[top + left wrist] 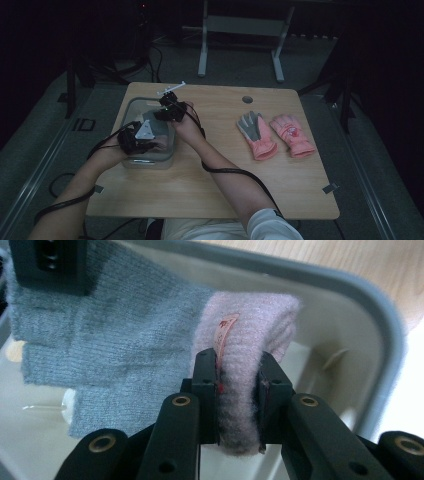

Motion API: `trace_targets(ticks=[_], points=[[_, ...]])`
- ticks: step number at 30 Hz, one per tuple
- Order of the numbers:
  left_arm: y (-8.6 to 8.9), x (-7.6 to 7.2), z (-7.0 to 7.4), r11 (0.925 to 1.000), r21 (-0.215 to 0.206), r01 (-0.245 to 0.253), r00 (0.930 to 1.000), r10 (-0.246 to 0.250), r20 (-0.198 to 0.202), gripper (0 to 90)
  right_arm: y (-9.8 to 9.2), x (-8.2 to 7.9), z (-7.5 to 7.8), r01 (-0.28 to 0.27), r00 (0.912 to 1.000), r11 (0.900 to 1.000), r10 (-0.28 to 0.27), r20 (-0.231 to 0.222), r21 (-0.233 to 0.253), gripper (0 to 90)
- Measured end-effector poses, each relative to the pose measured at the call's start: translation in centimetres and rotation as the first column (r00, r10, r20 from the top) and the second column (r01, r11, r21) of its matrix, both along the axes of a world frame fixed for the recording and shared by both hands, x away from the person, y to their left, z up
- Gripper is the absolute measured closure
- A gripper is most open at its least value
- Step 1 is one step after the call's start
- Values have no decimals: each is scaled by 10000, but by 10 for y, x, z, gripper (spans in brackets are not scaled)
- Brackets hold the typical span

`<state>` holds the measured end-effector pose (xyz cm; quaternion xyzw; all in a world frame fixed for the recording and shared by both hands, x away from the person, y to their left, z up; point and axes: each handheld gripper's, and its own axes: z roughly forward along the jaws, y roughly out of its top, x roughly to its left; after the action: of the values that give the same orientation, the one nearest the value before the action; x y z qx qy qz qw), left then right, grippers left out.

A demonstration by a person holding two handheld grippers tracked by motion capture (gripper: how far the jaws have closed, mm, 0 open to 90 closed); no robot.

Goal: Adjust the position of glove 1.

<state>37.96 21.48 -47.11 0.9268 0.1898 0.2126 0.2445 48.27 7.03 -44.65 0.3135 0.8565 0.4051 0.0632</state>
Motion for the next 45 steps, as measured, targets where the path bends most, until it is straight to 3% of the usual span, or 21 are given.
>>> trace_targets(ticks=[7,10,16,18,21,25,27,29,31,33,35,38,40,42,45], points=[[-7,15,-13,9994,303,164,9975,-143,-698,746,1,12,-22,203,9990,9996,-210,-405,-170,755],[-12,19,-17,9983,553,180,9948,-123,-1013,745,-2,14,-28,338,9984,9990,-351,-437,-306,649],[-15,25,-22,9968,759,242,9896,-131,-1431,735,-17,11,-18,433,9987,9987,-425,-291,285,508],[-16,27,-23,9951,936,307,9876,-157,-1562,724,-22,9,-14,396,9991,9985,-390,-181,369,496],[-15,31,-23,9923,1237,104,9894,77,-1453,718,-32,6,-8,481,9988,9971,-480,-33,590,480],[-15,35,-23,9932,1166,-71,9859,265,-1654,691,-44,3,-4,543,9985,9949,-539,-64,851,472],[-15,35,-23,9934,1141,-150,9838,350,-1757,613,-49,1,-3,522,9986,9952,-526,15,830,460],[-14,34,-21,9950,918,-393,9845,542,-1666,490,-56,-2,-2,497,9987,9949,-507,90,873,438],[-10,31,-16,9953,612,-751,9882,825,-1290,402,-63,-5,0,431,9988,9944,-450,177,967,427],[-5,29,-9,9941,65,-1086,9875,1086,-1139,335,-71,-8,2,362,9988,9937,-393,277,1063,404],[-3,25,-3,9895,-438,-1375,9846,1317,-1152,189,-78,-11,5,300,9990,9938,-332,291,1068,368],[-3,21,5,9806,-1162,-1580,9822,1440,-1204,130,-88,-16,7,232,9989,9940,-273,371,1067,311],[-7,18,9,9751,-1521,-1614,9840,1473,-1002,102,-93,-19,7,99,9996,9932,-127,236,1156,275],[-12,15,12,9708,-1778,-1609,9853,1476,-860,48,-97,-24,7,-131,9997,9933,108,206,1148,241],[-21,10,16,9649,-2186,-1454,9876,1285,-897,47,-104,-30,7,-557,9981,9936,528,313,982,193]])
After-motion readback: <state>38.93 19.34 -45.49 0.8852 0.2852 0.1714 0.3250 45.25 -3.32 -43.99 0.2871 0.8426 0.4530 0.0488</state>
